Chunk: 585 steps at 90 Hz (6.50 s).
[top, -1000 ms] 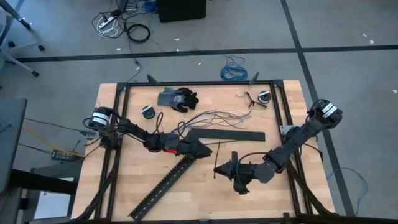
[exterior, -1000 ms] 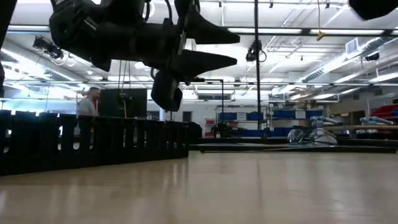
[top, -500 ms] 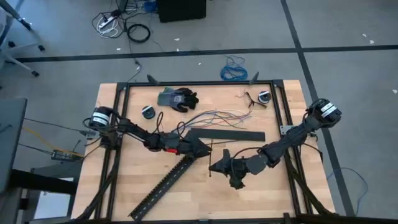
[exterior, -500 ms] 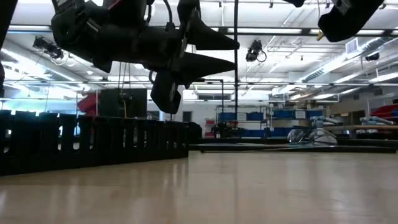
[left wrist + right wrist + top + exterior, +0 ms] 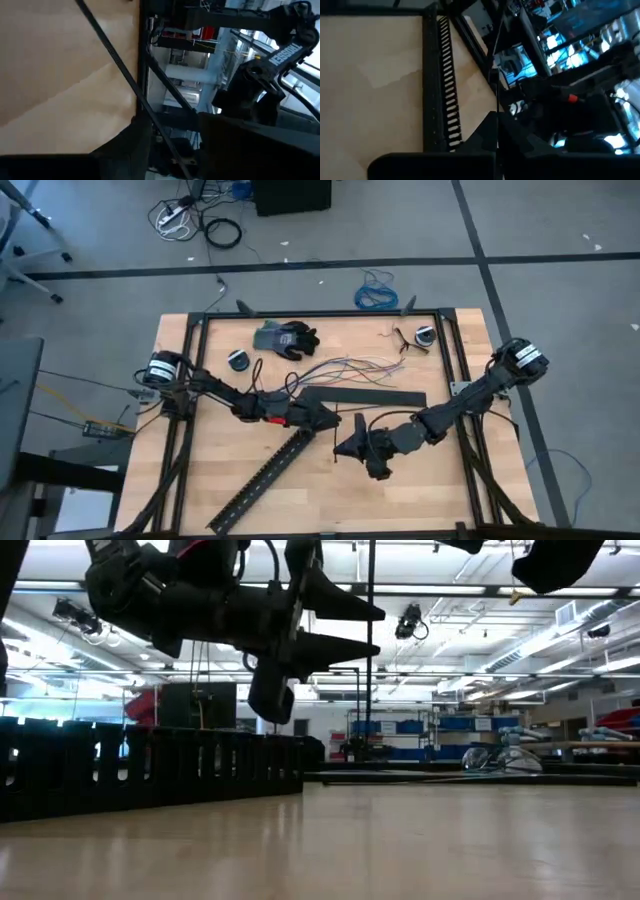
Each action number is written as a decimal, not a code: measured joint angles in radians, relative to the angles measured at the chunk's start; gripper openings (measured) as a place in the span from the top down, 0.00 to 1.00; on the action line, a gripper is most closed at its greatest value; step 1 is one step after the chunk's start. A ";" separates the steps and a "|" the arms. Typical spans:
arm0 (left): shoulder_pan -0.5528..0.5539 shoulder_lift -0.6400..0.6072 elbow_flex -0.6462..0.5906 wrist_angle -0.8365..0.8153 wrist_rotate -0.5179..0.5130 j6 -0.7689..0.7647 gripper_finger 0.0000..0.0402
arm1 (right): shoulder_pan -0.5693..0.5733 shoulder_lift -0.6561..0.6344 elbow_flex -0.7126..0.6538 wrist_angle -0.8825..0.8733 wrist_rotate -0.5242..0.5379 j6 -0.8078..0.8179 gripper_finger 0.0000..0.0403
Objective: Ziptie cables
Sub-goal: Insert the black zip tie into the locking head
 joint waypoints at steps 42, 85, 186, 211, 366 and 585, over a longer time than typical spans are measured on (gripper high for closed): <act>0.032 0.000 0.001 0.158 -0.028 0.348 0.61 | 0.000 0.000 0.000 0.019 0.010 0.306 1.00; 0.038 0.000 0.001 0.181 -0.032 0.542 0.61 | -0.004 0.000 0.000 0.014 0.047 0.453 1.00; 0.128 0.000 0.000 0.173 -0.024 0.692 0.61 | 0.040 0.001 0.000 -0.104 0.220 0.614 1.00; 0.154 0.000 0.000 0.178 -0.044 0.730 0.61 | 0.034 0.001 0.000 -0.100 0.215 0.613 1.00; 0.147 -0.109 0.008 0.023 0.177 1.544 1.00 | 0.106 -0.026 0.001 -0.145 0.448 1.014 1.00; -0.377 -0.138 -0.013 0.022 -0.834 2.739 1.00 | -0.145 0.097 0.000 0.331 -0.562 1.115 1.00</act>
